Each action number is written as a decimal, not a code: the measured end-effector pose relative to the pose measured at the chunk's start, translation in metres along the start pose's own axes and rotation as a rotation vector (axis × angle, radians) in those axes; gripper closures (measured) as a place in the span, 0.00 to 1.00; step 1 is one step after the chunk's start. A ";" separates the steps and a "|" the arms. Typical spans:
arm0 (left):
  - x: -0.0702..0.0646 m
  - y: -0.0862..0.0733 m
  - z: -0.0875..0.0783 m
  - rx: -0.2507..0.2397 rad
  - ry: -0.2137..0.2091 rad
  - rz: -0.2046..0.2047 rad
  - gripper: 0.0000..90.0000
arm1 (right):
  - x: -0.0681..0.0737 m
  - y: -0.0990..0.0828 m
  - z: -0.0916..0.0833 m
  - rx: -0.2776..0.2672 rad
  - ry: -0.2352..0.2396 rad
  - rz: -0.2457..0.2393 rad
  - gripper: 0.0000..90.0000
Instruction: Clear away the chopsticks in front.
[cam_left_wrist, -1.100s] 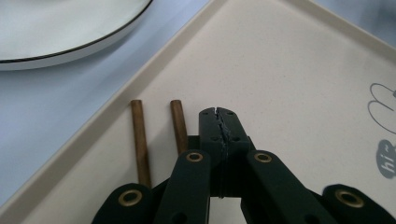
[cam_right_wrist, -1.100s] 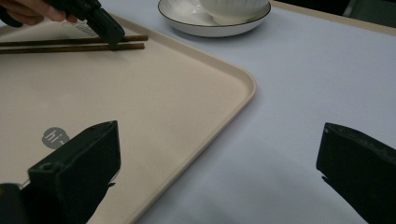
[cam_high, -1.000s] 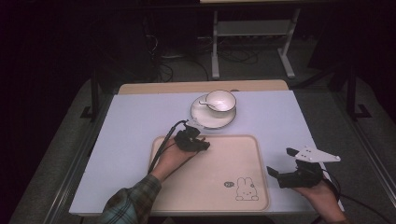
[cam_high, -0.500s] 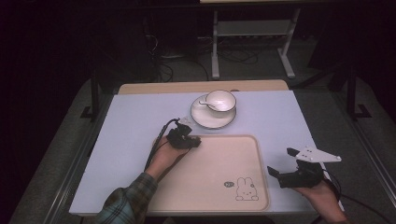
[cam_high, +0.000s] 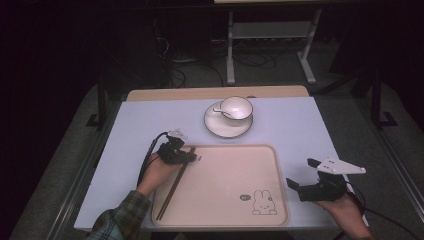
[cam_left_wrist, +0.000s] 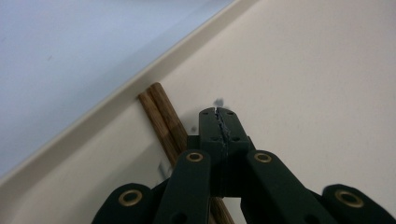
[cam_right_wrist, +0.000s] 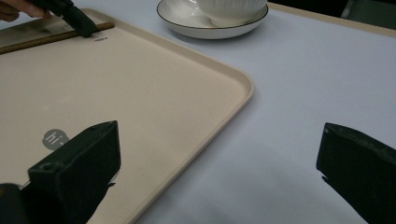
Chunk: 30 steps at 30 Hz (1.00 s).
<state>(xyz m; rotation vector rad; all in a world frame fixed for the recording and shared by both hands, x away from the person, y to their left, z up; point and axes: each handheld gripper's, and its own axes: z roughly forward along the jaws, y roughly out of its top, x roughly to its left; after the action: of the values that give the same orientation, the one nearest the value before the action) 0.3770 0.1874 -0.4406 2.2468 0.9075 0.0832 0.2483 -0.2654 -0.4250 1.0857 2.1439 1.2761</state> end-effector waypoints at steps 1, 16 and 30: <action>0.001 -0.002 -0.003 0.002 0.002 -0.002 1.00 | 0.000 0.000 0.000 0.000 -0.001 -0.001 0.00; 0.015 -0.028 -0.030 0.007 0.038 -0.030 1.00 | 0.001 0.000 0.000 0.000 -0.003 -0.005 0.00; 0.006 -0.031 -0.051 -0.061 0.066 0.004 0.88 | 0.001 0.000 0.000 0.004 0.000 -0.005 0.00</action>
<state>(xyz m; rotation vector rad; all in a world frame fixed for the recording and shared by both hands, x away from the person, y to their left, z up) 0.3478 0.2365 -0.4226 2.2007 0.9236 0.1857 0.2473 -0.2643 -0.4251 1.0808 2.1485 1.2706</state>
